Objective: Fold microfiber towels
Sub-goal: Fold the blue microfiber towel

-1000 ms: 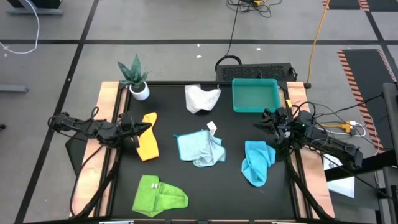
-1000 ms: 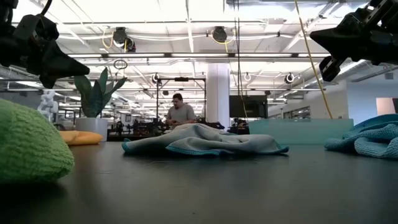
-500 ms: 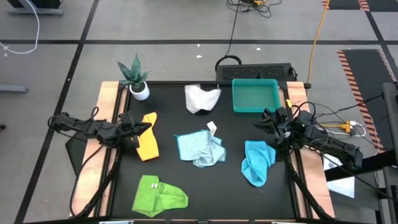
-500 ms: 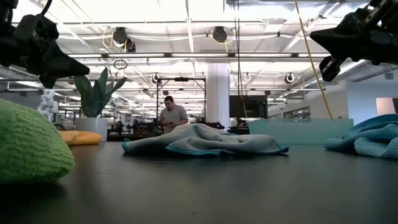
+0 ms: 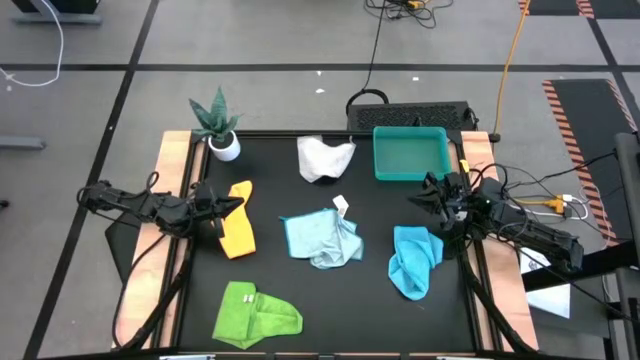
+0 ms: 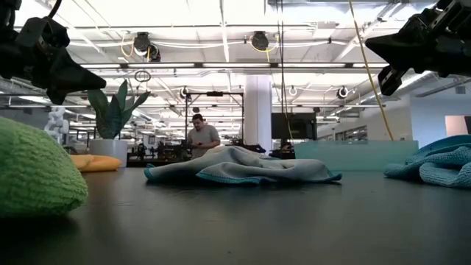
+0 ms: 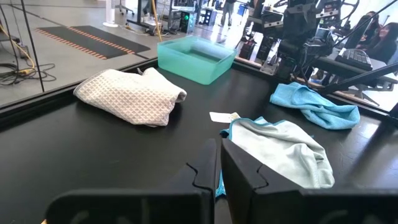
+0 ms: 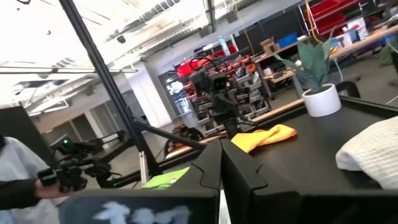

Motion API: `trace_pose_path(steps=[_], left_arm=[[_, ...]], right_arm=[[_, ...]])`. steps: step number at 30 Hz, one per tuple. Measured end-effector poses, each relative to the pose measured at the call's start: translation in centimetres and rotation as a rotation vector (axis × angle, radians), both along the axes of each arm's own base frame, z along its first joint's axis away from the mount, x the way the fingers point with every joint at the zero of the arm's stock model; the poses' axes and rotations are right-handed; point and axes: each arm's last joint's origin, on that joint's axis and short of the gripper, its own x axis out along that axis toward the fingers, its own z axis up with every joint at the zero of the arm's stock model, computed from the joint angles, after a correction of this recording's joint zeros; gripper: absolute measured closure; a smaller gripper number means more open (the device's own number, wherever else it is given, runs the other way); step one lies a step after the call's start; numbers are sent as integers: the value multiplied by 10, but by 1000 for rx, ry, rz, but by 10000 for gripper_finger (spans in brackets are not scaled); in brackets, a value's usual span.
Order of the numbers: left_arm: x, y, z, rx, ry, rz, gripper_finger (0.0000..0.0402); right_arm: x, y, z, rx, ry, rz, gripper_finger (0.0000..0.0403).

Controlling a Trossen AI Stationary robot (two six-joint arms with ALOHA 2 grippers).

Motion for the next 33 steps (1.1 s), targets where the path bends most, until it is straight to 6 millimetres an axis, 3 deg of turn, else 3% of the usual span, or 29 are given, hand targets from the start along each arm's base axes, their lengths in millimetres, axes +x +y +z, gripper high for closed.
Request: trace_pose_path(steps=[9,15,24,30,33], left_arm=[[1,0,6,-36,-74,13,378],[2,0,13,-129,-173,48,378],[4,-5,18,-155,-203,-150,378],[5,-6,28,-230,-317,-153,378],[9,-7,30,-207,-322,-152,378]], right_arm=[[0,0,1,0,-10,-2,403],[-1,-3,5,157,-64,-87,403],[0,-5,17,121,-177,-112,403],[15,-5,8,115,-45,-82,403],[25,-4,18,85,-8,-53,403]])
